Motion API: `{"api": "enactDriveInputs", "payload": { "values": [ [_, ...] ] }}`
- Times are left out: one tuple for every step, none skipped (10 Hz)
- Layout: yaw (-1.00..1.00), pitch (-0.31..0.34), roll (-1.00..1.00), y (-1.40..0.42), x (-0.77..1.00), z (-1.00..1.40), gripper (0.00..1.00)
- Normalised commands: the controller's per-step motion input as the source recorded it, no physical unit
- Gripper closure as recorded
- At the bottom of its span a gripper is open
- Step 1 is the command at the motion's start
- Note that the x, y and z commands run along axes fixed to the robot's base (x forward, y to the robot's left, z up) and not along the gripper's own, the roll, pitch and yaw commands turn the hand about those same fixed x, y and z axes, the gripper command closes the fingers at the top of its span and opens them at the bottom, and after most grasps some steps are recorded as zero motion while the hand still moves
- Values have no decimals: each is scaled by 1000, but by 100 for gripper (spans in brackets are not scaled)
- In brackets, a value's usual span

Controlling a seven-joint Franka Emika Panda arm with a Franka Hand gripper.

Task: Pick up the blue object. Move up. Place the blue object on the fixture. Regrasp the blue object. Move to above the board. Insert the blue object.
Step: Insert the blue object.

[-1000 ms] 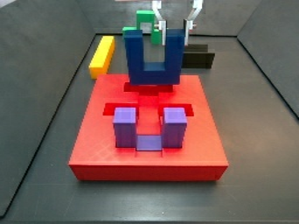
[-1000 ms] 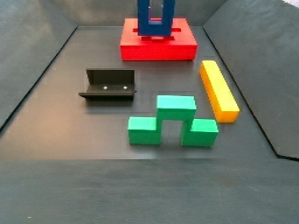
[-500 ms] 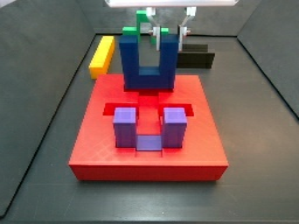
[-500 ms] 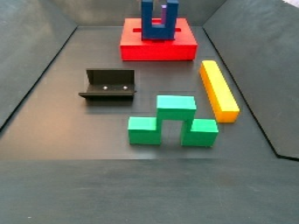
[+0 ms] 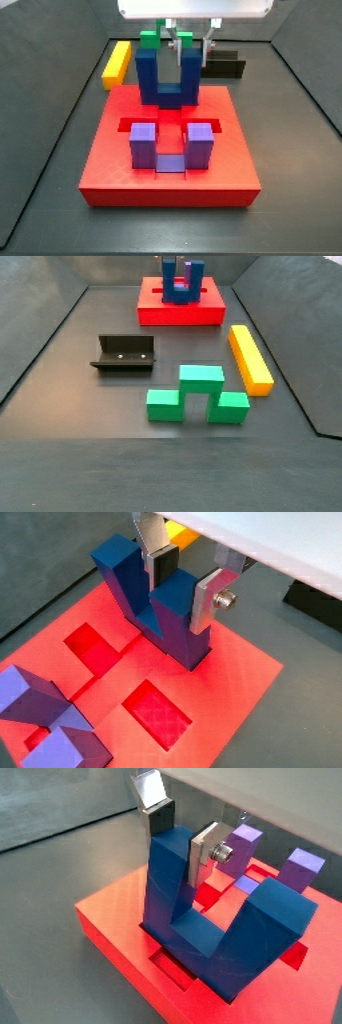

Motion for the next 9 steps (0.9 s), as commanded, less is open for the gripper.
{"api": "enactDriveInputs", "payload": {
  "values": [
    [-63, -3, 81, 234, 0, -40, 100],
    [0, -34, 140, 0, 0, -251, 100],
    [0, -87, 109, 0, 0, -491, 100],
    [0, -30, 77, 0, 0, -569, 100],
    [6, 0, 70, 0, 0, -691, 100],
    [31, 0, 113, 0, 40, -806, 100],
    [40, 0, 134, 0, 77, -903, 100],
    [34, 0, 96, -34, 49, -849, 100],
    [0, 49, 0, -29, -29, -583, 100]
  ]
}}
